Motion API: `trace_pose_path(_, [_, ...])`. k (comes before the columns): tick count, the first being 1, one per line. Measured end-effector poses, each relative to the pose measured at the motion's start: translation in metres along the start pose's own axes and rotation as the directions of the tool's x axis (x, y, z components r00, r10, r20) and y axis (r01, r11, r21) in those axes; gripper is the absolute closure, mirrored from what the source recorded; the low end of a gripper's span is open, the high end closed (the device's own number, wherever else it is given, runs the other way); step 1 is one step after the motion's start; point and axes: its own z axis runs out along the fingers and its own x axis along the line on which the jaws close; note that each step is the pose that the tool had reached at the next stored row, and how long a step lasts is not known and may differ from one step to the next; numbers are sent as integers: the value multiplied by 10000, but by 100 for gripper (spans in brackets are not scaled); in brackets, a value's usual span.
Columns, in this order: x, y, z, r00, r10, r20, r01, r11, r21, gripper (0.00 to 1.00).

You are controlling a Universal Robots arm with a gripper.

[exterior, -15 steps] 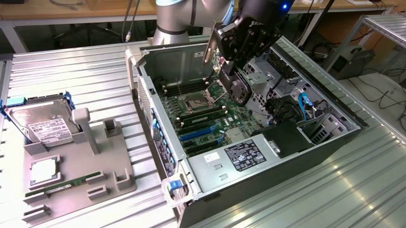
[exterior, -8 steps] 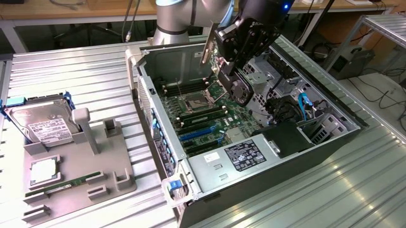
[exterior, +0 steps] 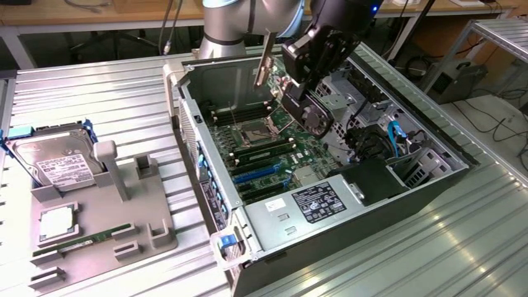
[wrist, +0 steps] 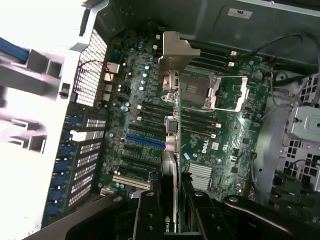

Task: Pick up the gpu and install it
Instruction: 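Insert the gpu into the slot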

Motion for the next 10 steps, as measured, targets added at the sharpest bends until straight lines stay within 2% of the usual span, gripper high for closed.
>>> trace_pose_path(3, [0, 0, 3, 9986, -535, -46, 535, 9986, 27, 74])
trace_pose_path(6, [-1, -1, 13, 9939, -1097, -92, 1097, 9939, 54, 74])
trace_pose_path(7, [-1, -2, 17, 9917, -1283, -108, 1283, 9917, 63, 74])
trace_pose_path(8, [-1, -2, 25, 9863, -1642, -140, 1643, 9864, 79, 74])
trace_pose_path(10, [-2, -3, 33, 9797, -1998, -173, 2000, 9798, 92, 74])
